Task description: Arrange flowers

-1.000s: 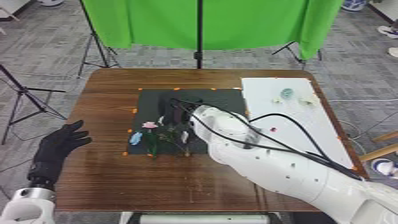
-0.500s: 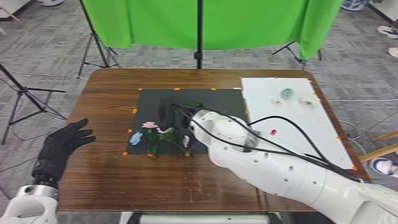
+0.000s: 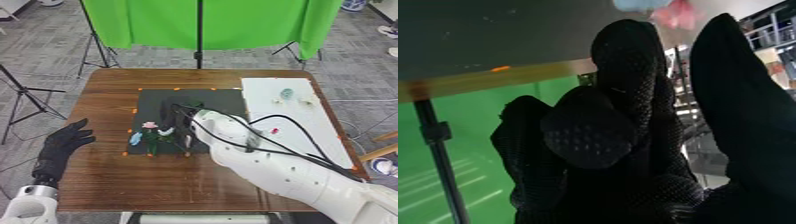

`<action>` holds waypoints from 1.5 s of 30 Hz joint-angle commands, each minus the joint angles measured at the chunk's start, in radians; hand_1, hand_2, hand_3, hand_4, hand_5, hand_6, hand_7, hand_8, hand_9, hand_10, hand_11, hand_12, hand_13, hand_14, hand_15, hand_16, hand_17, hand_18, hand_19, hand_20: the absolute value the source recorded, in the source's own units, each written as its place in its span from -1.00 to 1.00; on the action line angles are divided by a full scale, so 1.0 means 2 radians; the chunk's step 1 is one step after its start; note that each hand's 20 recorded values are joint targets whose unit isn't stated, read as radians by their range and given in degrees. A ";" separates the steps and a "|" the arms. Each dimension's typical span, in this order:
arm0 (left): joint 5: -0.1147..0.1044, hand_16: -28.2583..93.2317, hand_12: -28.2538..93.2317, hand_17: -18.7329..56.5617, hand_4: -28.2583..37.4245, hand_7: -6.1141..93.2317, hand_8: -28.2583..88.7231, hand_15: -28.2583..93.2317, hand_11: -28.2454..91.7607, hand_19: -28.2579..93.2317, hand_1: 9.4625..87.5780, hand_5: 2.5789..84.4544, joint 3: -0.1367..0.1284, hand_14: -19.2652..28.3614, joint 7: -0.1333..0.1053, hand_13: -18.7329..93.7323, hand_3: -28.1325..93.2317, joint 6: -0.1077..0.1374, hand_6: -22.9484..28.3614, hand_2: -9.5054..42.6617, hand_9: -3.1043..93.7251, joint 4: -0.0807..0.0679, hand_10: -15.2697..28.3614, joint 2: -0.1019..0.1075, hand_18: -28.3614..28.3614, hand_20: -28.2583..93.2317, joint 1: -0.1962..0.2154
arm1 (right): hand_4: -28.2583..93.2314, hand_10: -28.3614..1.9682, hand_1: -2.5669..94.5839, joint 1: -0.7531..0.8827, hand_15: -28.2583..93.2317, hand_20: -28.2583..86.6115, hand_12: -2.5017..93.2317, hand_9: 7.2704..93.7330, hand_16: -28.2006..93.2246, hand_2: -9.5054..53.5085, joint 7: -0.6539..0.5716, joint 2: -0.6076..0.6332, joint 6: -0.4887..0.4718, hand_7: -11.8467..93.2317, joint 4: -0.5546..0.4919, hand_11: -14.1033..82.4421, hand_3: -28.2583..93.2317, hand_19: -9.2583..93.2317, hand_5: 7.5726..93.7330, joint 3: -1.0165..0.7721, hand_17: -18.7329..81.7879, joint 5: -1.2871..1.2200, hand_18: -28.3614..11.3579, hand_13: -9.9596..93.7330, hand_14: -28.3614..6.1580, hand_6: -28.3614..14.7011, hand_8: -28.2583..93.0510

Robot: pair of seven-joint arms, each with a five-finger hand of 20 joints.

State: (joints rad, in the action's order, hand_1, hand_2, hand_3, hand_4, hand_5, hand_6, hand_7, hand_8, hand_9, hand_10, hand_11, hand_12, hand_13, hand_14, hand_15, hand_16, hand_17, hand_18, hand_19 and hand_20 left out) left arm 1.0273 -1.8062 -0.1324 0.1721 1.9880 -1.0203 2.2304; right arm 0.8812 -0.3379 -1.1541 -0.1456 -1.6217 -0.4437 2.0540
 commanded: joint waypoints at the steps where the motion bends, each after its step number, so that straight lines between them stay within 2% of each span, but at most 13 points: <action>1: 0.004 -0.56 -0.32 -0.32 -1.00 -0.71 -0.61 -0.04 -0.16 -0.21 -0.64 -0.01 -0.005 0.64 0.001 0.03 0.50 0.002 0.17 -0.11 -0.01 0.003 0.39 -0.008 0.56 -0.19 0.013 | -0.80 0.14 -0.16 -0.010 0.48 0.48 -0.32 0.66 0.06 -1.00 -0.010 0.083 0.078 -0.39 -0.076 0.05 0.58 1.00 0.38 -0.069 0.52 0.036 -0.37 0.83 0.39 0.33 -0.68; 4: 0.008 -0.55 -0.32 -0.32 -1.00 -0.71 -0.61 -0.04 -0.16 -0.21 -0.64 -0.01 -0.008 0.64 0.004 0.03 0.49 0.002 0.17 -0.11 -0.01 0.005 0.39 -0.008 0.56 -0.19 0.014 | -0.80 0.11 -0.17 0.010 0.47 0.47 -0.36 0.60 0.05 -1.00 -0.035 0.124 0.083 -0.40 -0.093 -0.06 0.58 1.00 0.37 -0.111 0.49 0.044 -0.39 0.80 0.36 0.35 -0.68; 6: 0.010 -0.55 -0.32 -0.32 -1.00 -0.71 -0.61 -0.04 -0.16 -0.21 -0.64 -0.01 -0.013 0.64 0.005 0.03 0.50 0.005 0.18 -0.11 -0.01 0.009 0.39 -0.009 0.56 -0.19 0.021 | -0.79 0.01 -0.22 0.023 0.47 0.45 -0.37 0.55 0.05 -1.00 -0.049 0.144 0.071 -0.42 -0.090 -0.13 0.57 1.00 0.33 -0.141 0.46 0.030 -0.40 0.75 0.30 0.33 -0.67; 8: 0.009 -0.55 -0.32 -0.32 -1.00 -0.71 -0.61 -0.04 -0.16 -0.21 -0.64 -0.01 -0.015 0.64 0.005 0.03 0.50 0.006 0.18 -0.11 -0.01 0.010 0.39 -0.009 0.56 -0.19 0.023 | -0.76 -0.11 -0.27 0.031 0.46 0.43 -0.38 0.51 0.05 -1.00 -0.067 0.162 0.052 -0.45 -0.079 -0.20 0.55 1.00 0.30 -0.160 0.43 0.024 -0.43 0.72 0.22 0.31 -0.66; 13: 0.009 -0.55 -0.32 -0.32 -1.00 -0.71 -0.61 -0.04 -0.16 -0.21 -0.64 -0.01 -0.017 0.65 0.006 0.03 0.49 0.007 0.17 -0.11 -0.01 0.012 0.39 -0.011 0.56 -0.19 0.026 | -0.74 -0.21 -0.33 0.051 0.45 0.41 -0.39 0.46 0.04 -1.00 -0.085 0.191 0.041 -0.50 -0.028 -0.25 0.51 1.00 0.25 -0.181 0.40 0.016 -0.49 0.69 0.14 0.23 -0.65; 23: 0.007 -0.55 -0.32 -0.32 -1.00 -0.71 -0.61 -0.04 -0.16 -0.21 -0.64 -0.01 -0.013 0.65 0.006 0.03 0.49 0.004 0.18 -0.10 -0.01 0.012 0.39 -0.010 0.57 -0.19 0.025 | -0.73 -0.13 -0.29 0.081 0.47 0.39 -0.40 0.55 0.02 -1.00 -0.089 0.193 0.059 -0.46 0.036 -0.21 0.53 1.00 0.32 -0.179 0.41 0.031 -0.52 0.73 0.13 0.33 -0.66; 29: 0.007 -0.56 -0.32 -0.32 -1.00 -0.71 -0.61 -0.04 -0.16 -0.20 -0.64 -0.01 -0.014 0.65 0.010 0.03 0.49 -0.001 0.18 -0.10 -0.01 0.012 0.39 -0.010 0.57 -0.19 0.026 | -0.75 -0.08 -0.25 0.099 0.47 0.40 -0.40 0.58 0.02 -1.00 -0.087 0.192 0.060 -0.44 0.044 -0.19 0.54 1.00 0.36 -0.186 0.43 0.034 -0.51 0.75 0.17 0.40 -0.69; 41: 0.007 -0.55 -0.32 -0.32 -1.00 -0.71 -0.61 -0.04 -0.16 -0.20 -0.64 -0.02 -0.015 0.65 0.011 0.03 0.49 -0.004 0.17 -0.10 -0.01 0.011 0.39 -0.008 0.57 -0.19 0.025 | -0.75 0.01 -0.25 0.104 0.47 0.42 -0.39 0.67 0.02 -1.00 -0.092 0.207 0.136 -0.45 0.042 -0.12 0.56 1.00 0.34 -0.173 0.50 0.064 -0.45 0.84 0.32 0.40 -0.69; 45: 0.007 -0.56 -0.32 -0.32 -1.00 -0.71 -0.61 -0.04 -0.16 -0.20 -0.64 -0.02 -0.013 0.65 0.012 0.03 0.49 -0.004 0.17 -0.10 -0.01 0.010 0.39 -0.008 0.57 -0.19 0.024 | -0.76 0.05 -0.24 0.100 0.47 0.44 -0.38 0.68 0.03 -1.00 -0.091 0.204 0.132 -0.45 0.052 -0.09 0.57 1.00 0.34 -0.161 0.52 0.069 -0.44 0.85 0.34 0.40 -0.69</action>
State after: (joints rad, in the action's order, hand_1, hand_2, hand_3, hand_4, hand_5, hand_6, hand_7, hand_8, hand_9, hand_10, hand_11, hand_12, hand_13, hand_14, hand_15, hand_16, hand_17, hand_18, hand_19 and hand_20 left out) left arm 1.0393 -1.8351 -0.1222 0.1736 2.0091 -1.0316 2.2633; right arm 1.0885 -0.5147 -0.7564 0.0983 -1.5260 -0.7873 2.1550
